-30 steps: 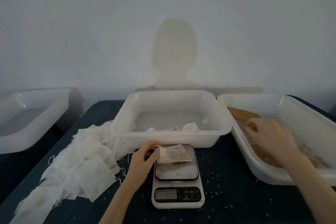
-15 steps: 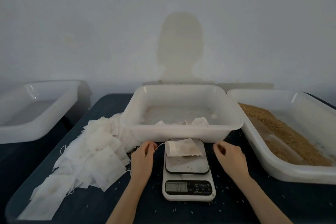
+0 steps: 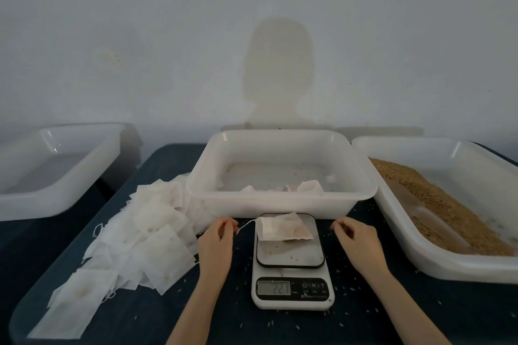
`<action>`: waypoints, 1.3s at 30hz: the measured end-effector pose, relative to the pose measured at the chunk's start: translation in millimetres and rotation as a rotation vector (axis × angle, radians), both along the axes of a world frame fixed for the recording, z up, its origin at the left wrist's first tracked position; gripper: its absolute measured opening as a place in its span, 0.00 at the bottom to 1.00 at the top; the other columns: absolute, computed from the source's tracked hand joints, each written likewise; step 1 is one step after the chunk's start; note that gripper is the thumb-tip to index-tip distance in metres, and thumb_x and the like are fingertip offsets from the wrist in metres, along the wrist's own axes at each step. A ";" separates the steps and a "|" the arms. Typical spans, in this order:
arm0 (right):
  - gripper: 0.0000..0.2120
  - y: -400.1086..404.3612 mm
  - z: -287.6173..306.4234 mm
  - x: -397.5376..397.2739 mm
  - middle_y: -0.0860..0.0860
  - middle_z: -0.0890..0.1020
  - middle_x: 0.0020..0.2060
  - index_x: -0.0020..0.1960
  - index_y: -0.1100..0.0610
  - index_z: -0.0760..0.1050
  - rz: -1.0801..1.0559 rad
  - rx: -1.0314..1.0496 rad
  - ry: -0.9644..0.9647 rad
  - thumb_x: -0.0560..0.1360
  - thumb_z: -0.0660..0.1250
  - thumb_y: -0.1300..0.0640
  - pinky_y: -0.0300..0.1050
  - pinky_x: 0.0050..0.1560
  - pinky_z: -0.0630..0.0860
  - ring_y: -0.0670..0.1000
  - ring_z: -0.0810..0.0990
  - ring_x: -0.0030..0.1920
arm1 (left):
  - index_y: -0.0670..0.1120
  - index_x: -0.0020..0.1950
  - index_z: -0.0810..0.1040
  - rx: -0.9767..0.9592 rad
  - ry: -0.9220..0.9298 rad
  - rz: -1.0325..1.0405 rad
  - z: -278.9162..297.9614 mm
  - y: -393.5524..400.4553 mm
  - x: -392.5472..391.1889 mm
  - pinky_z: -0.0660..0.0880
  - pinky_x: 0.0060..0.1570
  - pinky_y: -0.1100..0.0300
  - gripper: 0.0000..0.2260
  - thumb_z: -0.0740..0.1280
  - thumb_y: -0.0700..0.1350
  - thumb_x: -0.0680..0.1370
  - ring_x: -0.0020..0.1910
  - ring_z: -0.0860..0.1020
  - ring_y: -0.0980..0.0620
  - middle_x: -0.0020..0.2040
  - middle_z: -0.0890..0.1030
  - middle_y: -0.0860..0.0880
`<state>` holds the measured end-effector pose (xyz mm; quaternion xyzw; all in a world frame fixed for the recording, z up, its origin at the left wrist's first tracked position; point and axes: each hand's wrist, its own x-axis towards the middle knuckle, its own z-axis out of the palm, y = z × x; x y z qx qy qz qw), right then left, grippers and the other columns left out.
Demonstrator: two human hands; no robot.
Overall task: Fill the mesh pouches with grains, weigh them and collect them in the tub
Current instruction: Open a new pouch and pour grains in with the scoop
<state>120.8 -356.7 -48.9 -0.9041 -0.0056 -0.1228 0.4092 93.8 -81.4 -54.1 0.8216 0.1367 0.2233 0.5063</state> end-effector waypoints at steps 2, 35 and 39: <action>0.10 -0.1 0.4 -0.1 0.45 0.80 0.30 0.39 0.44 0.77 0.004 -0.003 -0.002 0.77 0.66 0.54 0.40 0.33 0.75 0.41 0.78 0.33 | 0.51 0.44 0.79 0.008 0.007 0.002 0.2 -1.0 0.2 0.68 0.40 0.70 0.09 0.61 0.43 0.80 0.41 0.78 0.60 0.39 0.81 0.55; 0.06 99.8 97.8 18.2 0.42 0.82 0.42 0.48 0.47 0.82 0.458 -0.350 -0.082 0.77 0.65 0.51 0.41 0.48 0.75 0.43 0.78 0.41 | 0.55 0.40 0.77 -0.009 -0.002 -0.012 4.0 -2.3 -4.9 0.70 0.37 0.70 0.11 0.62 0.43 0.79 0.39 0.76 0.65 0.36 0.80 0.57; 0.11 93.8 136.2 41.1 0.44 0.79 0.29 0.38 0.47 0.79 0.404 0.090 -0.157 0.75 0.69 0.61 0.34 0.34 0.73 0.39 0.74 0.28 | 0.55 0.40 0.77 -0.036 -0.013 -0.020 4.1 -3.0 -4.0 0.71 0.37 0.71 0.11 0.62 0.42 0.80 0.37 0.76 0.63 0.36 0.80 0.57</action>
